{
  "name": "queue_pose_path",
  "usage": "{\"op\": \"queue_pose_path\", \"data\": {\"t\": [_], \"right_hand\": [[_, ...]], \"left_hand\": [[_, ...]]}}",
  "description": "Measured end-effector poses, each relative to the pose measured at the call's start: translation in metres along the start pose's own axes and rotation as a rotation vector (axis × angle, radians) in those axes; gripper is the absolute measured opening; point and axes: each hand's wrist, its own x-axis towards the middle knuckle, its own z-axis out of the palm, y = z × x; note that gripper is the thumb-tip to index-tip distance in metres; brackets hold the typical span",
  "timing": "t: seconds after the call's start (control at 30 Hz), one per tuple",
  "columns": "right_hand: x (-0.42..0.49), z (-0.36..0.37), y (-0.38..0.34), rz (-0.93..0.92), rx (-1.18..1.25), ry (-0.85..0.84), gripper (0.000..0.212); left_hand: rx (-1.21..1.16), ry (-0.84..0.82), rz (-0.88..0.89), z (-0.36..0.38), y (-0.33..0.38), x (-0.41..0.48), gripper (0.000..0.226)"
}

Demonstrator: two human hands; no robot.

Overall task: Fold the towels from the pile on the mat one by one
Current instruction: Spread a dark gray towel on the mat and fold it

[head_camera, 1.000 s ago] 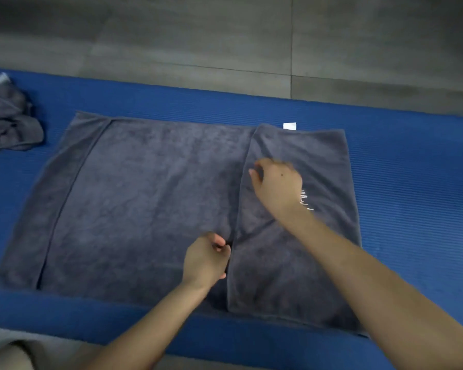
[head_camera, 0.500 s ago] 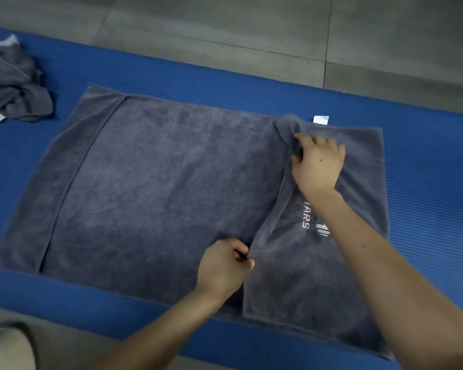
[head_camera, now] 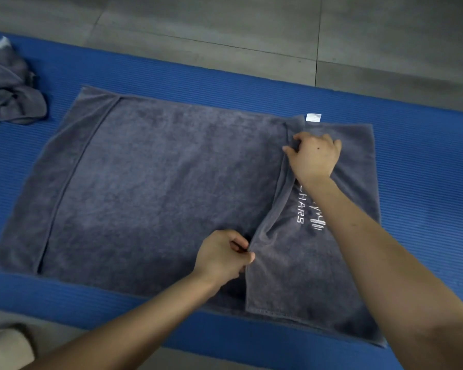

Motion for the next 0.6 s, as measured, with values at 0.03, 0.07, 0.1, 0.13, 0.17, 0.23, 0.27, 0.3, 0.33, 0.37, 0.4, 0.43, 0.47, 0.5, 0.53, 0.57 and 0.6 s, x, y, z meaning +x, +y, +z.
{"op": "queue_pose_path", "data": {"t": [0.03, 0.07, 0.1, 0.13, 0.17, 0.23, 0.27, 0.3, 0.33, 0.37, 0.4, 0.43, 0.47, 0.5, 0.53, 0.57, 0.6], "right_hand": [[0.002, 0.0, 0.0, 0.025, 0.013, -0.002, 0.029], [0.004, 0.0, -0.001, 0.053, 0.028, 0.009, 0.025], [0.006, 0.0, -0.002, 0.08, 0.037, 0.028, 0.023], [0.006, -0.002, -0.002, 0.102, 0.039, 0.046, 0.023], [0.006, -0.004, -0.003, 0.119, 0.049, 0.064, 0.023], [0.004, -0.013, -0.002, 0.147, 0.105, 0.115, 0.021], [0.003, -0.018, -0.002, 0.157, 0.132, 0.144, 0.02], [0.003, -0.025, -0.002, 0.157, 0.152, 0.172, 0.019], [0.004, -0.032, -0.003, 0.156, 0.173, 0.201, 0.019], [0.005, -0.04, -0.005, 0.157, 0.197, 0.235, 0.02], [0.007, -0.049, -0.009, 0.168, 0.222, 0.267, 0.022], [0.008, -0.059, -0.015, 0.185, 0.253, 0.299, 0.025], [0.01, -0.07, -0.023, 0.204, 0.293, 0.33, 0.029], [0.013, -0.082, -0.033, 0.218, 0.338, 0.353, 0.031], [0.015, -0.094, -0.045, 0.226, 0.383, 0.36, 0.031], [0.019, -0.107, -0.057, 0.232, 0.42, 0.351, 0.029], [0.022, -0.118, -0.07, 0.239, 0.448, 0.33, 0.026]], "left_hand": [[-0.029, -0.015, -0.015, -0.001, 0.001, -0.001, 0.013], [-0.047, -0.027, -0.025, -0.002, 0.002, -0.001, 0.013], [-0.062, -0.037, -0.031, -0.003, 0.002, -0.002, 0.013], [-0.075, -0.044, -0.035, -0.004, 0.003, -0.002, 0.013], [-0.086, -0.05, -0.035, -0.005, 0.004, -0.003, 0.013], [-0.093, -0.071, -0.031, -0.008, 0.006, -0.005, 0.013], [-0.091, -0.085, -0.028, -0.009, 0.007, -0.007, 0.013], [-0.093, -0.098, -0.025, -0.011, 0.008, -0.01, 0.013], [-0.103, -0.109, -0.023, -0.012, 0.01, -0.014, 0.013], [-0.12, -0.116, -0.02, -0.014, 0.011, -0.02, 0.013], [-0.137, -0.123, -0.017, -0.017, 0.014, -0.026, 0.014], [-0.151, -0.134, -0.011, -0.022, 0.018, -0.033, 0.014], [-0.158, -0.148, -0.003, -0.029, 0.023, -0.04, 0.014], [-0.155, -0.161, 0.008, -0.038, 0.029, -0.047, 0.014], [-0.141, -0.168, 0.023, -0.05, 0.036, -0.054, 0.014], [-0.119, -0.169, 0.04, -0.065, 0.043, -0.06, 0.015], [-0.091, -0.164, 0.056, -0.082, 0.051, -0.066, 0.015]]}}
